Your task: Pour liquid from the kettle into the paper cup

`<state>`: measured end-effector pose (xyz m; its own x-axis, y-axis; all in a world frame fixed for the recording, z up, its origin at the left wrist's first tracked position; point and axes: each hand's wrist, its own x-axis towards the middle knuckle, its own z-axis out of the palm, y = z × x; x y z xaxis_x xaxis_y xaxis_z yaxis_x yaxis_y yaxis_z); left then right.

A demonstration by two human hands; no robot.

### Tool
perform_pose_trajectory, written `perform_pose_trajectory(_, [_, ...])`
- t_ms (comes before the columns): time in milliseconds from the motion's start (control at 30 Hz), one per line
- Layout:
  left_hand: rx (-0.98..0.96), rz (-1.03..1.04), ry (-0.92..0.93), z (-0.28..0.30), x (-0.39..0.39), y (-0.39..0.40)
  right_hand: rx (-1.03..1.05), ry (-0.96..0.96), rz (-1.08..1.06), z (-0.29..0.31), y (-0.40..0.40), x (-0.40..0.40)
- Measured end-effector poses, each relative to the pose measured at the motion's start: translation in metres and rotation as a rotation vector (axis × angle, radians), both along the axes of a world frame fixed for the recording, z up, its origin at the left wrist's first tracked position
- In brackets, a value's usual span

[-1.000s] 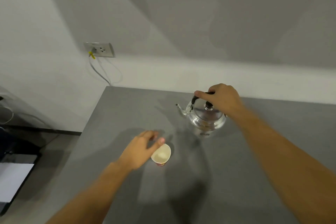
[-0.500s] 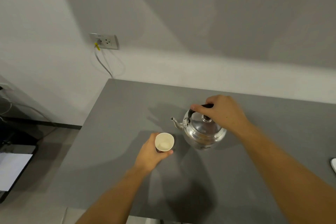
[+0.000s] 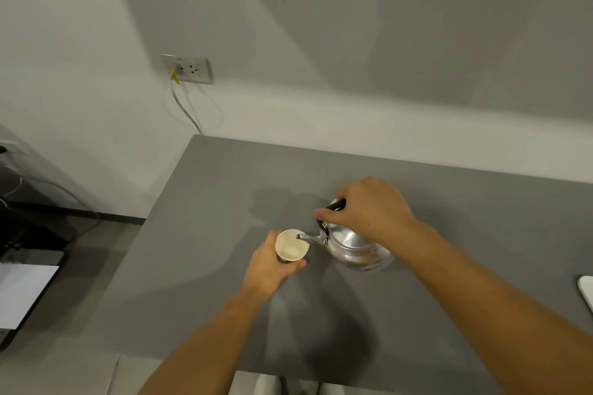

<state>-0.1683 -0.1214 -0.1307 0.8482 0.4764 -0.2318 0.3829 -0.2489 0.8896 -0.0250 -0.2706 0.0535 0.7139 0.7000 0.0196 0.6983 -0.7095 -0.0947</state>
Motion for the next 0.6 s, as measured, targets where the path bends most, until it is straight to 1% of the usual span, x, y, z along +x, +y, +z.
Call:
perform_pose_trajectory(233, [-0.024,0.016,-0.006,-0.002,0.0,-0.002,-0.136,-0.106,0.09,-0.002,0.019,-0.013])
perform_pose_trajectory(600, [-0.023,0.014,0.004,-0.007,0.002,-0.001,-0.232,-0.179,0.133,0.004,0.035,-0.023])
